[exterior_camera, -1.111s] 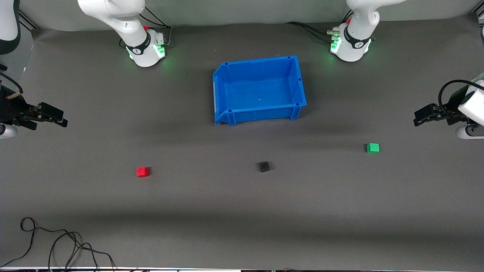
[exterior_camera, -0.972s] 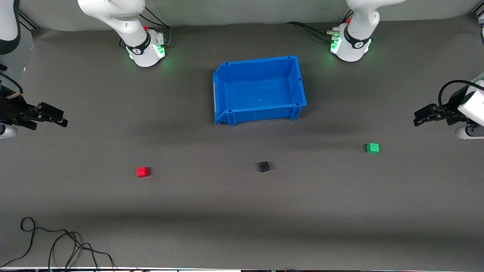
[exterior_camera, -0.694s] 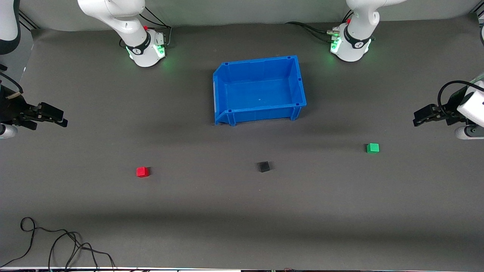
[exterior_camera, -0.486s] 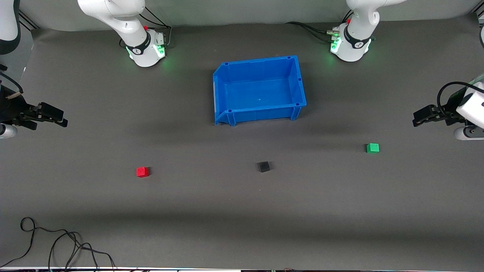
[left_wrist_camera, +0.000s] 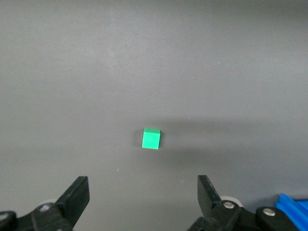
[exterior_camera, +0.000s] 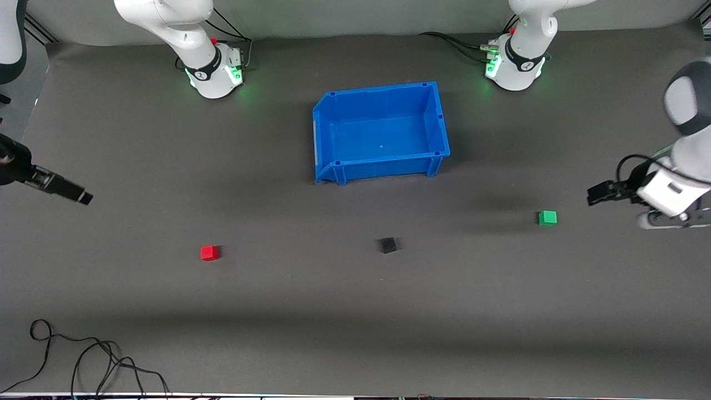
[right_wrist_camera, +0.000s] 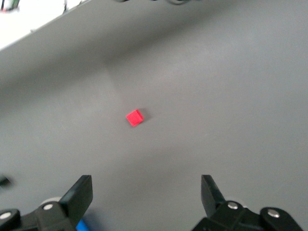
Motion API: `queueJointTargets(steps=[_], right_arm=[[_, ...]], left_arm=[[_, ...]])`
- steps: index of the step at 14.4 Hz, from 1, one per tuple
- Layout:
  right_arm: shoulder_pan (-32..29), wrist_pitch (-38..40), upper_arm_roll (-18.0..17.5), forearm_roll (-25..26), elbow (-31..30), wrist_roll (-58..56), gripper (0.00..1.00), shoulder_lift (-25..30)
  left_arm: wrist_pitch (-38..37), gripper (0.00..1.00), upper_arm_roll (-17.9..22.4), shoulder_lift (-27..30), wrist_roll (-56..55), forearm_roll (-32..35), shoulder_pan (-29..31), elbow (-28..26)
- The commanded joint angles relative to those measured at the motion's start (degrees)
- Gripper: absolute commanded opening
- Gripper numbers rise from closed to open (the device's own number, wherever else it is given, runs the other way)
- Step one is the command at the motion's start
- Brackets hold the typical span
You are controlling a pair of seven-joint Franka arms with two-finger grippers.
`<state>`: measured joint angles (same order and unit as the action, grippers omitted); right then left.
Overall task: Attach green and red cubes to black cube
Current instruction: 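Reach the right gripper to the red cube while the left gripper reaches the green cube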
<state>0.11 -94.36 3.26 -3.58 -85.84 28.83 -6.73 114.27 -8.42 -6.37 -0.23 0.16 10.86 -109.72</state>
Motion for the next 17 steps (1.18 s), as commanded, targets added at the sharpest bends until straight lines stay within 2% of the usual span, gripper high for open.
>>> queueJointTargets(steps=[1,4,6,9,11,14,17], right_arm=[[-0.45,0.67,0.17,-5.19,3.84,21.64,1.0,-3.64],[-0.63,0.76,0.35,-7.32,3.4,36.7,1.0,-5.66],[-0.46,0.76,0.35,-9.24,1.66,39.63,1.0,-7.24],[-0.9,-3.18,0.52,-14.08,-4.05,39.46,1.0,-9.0],[-0.81,-9.93,0.43,-15.83,-10.45,39.46,1.0,-9.62],[-0.19,-21.79,0.43,-17.95,-17.5,38.5,1.0,-12.95],[0.16,-29.37,0.26,-20.5,-19.53,35.79,1.0,-18.66]], left_arm=[[7.87,1.0,-0.01,-2.05,-0.74,-0.42,0.13,-5.84],[11.41,1.0,-0.01,-9.07,-0.74,-0.34,1.09,-6.38],[14.39,0.99,-0.01,-13.21,-0.74,-0.34,1.18,-6.47],[17.29,0.93,0.07,-17.52,0.58,1.94,1.01,-6.47],[17.82,0.89,-0.01,-20.24,-0.11,9.13,0.13,-6.38],[16.6,0.79,-0.1,-20.78,-0.21,9.68,0.04,-6.64],[17.38,0.75,-0.45,-22.1,-0.39,9.68,0.04,-6.38]])
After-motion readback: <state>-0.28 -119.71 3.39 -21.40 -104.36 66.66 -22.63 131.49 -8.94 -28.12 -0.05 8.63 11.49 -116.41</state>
